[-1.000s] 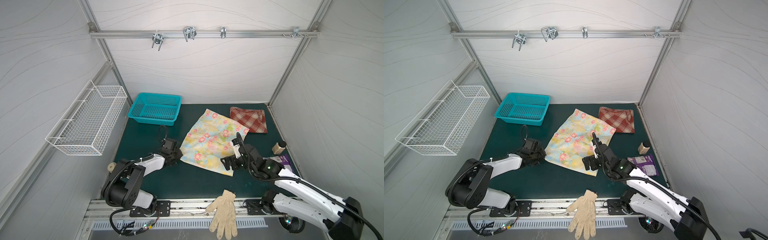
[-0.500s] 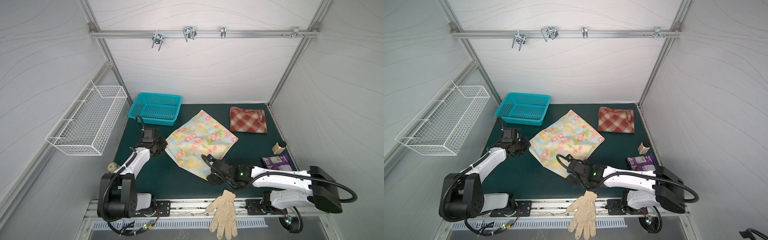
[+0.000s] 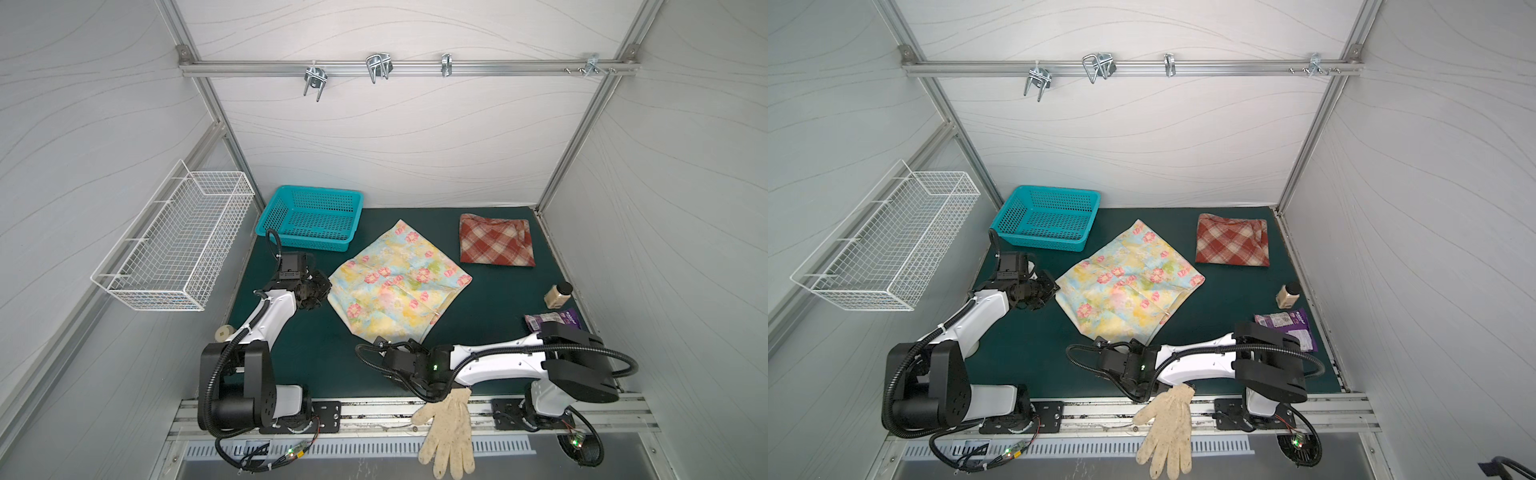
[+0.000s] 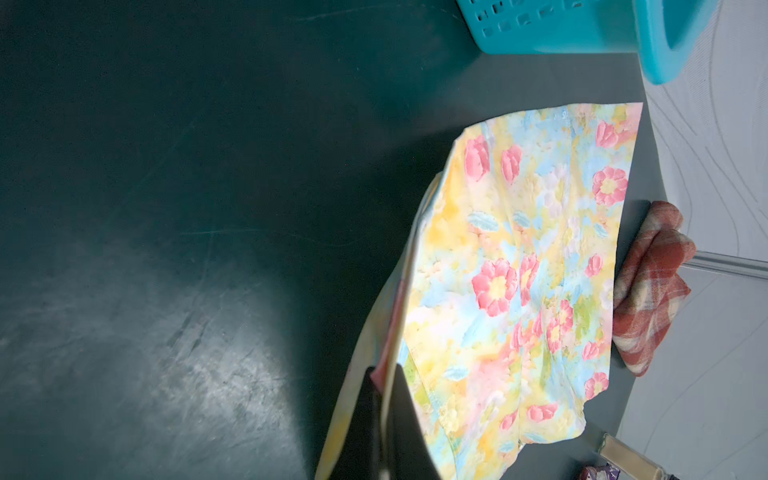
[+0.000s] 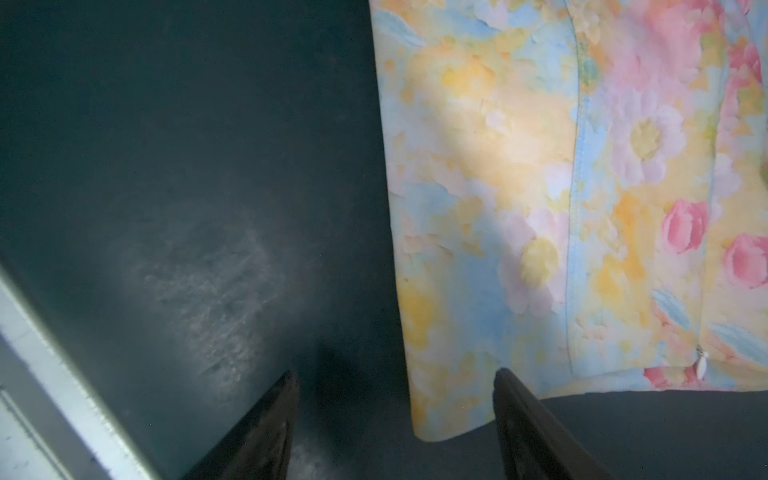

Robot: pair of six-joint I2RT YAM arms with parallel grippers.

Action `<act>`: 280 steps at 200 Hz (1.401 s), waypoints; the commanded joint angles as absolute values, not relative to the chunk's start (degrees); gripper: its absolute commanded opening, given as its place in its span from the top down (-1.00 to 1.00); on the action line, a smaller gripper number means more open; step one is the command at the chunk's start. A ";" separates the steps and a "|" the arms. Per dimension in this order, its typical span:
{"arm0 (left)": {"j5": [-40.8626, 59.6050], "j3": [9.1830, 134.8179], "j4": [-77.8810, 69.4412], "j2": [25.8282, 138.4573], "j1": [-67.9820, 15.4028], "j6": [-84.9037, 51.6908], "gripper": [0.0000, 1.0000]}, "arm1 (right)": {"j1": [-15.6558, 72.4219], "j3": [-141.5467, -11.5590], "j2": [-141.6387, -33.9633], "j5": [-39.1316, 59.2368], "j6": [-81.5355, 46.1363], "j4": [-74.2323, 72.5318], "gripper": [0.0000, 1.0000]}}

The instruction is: Fold and stack the skirts

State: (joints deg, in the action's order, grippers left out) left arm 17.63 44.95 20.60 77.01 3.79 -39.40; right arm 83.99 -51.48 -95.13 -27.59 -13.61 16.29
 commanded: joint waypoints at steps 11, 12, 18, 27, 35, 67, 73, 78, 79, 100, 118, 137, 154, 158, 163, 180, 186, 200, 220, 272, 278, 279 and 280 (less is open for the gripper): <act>18.81 47.86 20.83 77.61 4.58 -39.00 1.00 | 83.18 -52.21 -97.72 -27.62 -14.05 15.65 -0.37; 18.81 47.88 20.83 77.61 4.62 -39.06 1.00 | 83.16 -52.21 -97.73 -27.62 -14.06 15.60 -0.36; 18.89 47.95 20.76 77.63 4.58 -39.07 1.00 | 82.85 -52.17 -97.95 -27.32 -14.19 15.56 -0.34; 18.94 48.01 20.74 77.69 4.74 -39.19 1.00 | 82.51 -52.13 -98.26 -26.88 -14.25 15.47 -0.29; 19.07 48.01 20.59 77.63 4.87 -39.33 1.00 | 82.19 -52.08 -98.44 -26.39 -14.42 15.37 -0.25; 19.33 48.34 20.50 77.61 5.35 -39.25 1.00 | 80.52 -51.36 -98.88 -25.38 -15.28 15.20 -0.05; 19.34 48.34 20.61 77.60 5.36 -39.29 1.00 | 80.19 -51.19 -99.01 -25.03 -15.29 15.00 -0.03; 19.34 48.35 20.50 77.59 5.45 -39.29 1.00 | 79.93 -51.02 -98.94 -24.74 -15.29 14.79 -0.02; 19.34 48.35 20.49 77.55 5.45 -39.29 1.00 | 79.87 -51.00 -99.00 -24.72 -15.29 14.74 -0.02; 19.60 48.17 20.13 77.61 5.58 -39.44 1.00 | 79.21 -51.04 -99.60 -24.52 -15.46 14.59 0.03; 19.64 48.34 20.12 77.70 5.71 -39.38 1.00 | 79.02 -51.06 -100.39 -24.57 -15.52 14.51 0.13; 19.73 48.68 20.21 77.87 5.95 -39.37 1.00 | 79.05 -50.85 -101.12 -24.63 -16.11 14.59 0.27; 19.60 48.94 20.34 77.87 6.14 -39.20 1.00 | 79.01 -50.46 -101.42 -25.22 -16.94 14.86 0.42; 19.60 48.98 20.31 77.87 6.23 -39.20 1.00 | 78.89 -50.33 -101.50 -25.30 -17.04 14.76 0.45; 19.60 48.98 20.30 77.87 6.22 -39.20 1.00 | 78.88 -50.25 -101.47 -25.25 -17.25 14.68 0.49; 19.69 48.90 20.31 77.79 6.46 -39.20 1.00 | 78.38 -49.93 -101.69 -24.52 -17.51 14.55 0.73; 19.68 48.87 20.30 77.78 6.57 -39.21 1.00 | 78.38 -50.01 -101.69 -24.48 -17.58 14.59 0.82; 19.69 48.87 20.21 77.62 6.62 -39.20 1.00 | 78.40 -50.22 -101.40 -24.23 -17.57 14.85 0.98; 19.78 49.02 20.39 77.13 6.88 -39.37 1.00 | 78.51 -50.96 -99.68 -23.12 -17.83 15.87 1.00; 19.84 50.79 22.77 74.03 7.35 -39.35 1.00 | 80.99 -54.71 -93.24 -18.04 -19.82 19.45 1.00; 19.71 51.01 23.20 73.36 7.46 -39.29 1.00 | 81.20 -54.89 -92.35 -16.88 -20.22 19.45 1.00; 19.70 51.04 23.25 73.24 7.47 -39.29 1.00 | 81.21 -54.91 -92.19 -16.70 -20.30 19.44 1.00; 19.69 51.09 23.31 73.10 7.51 -39.24 1.00 | 81.25 -54.92 -92.02 -16.48 -20.39 19.43 1.00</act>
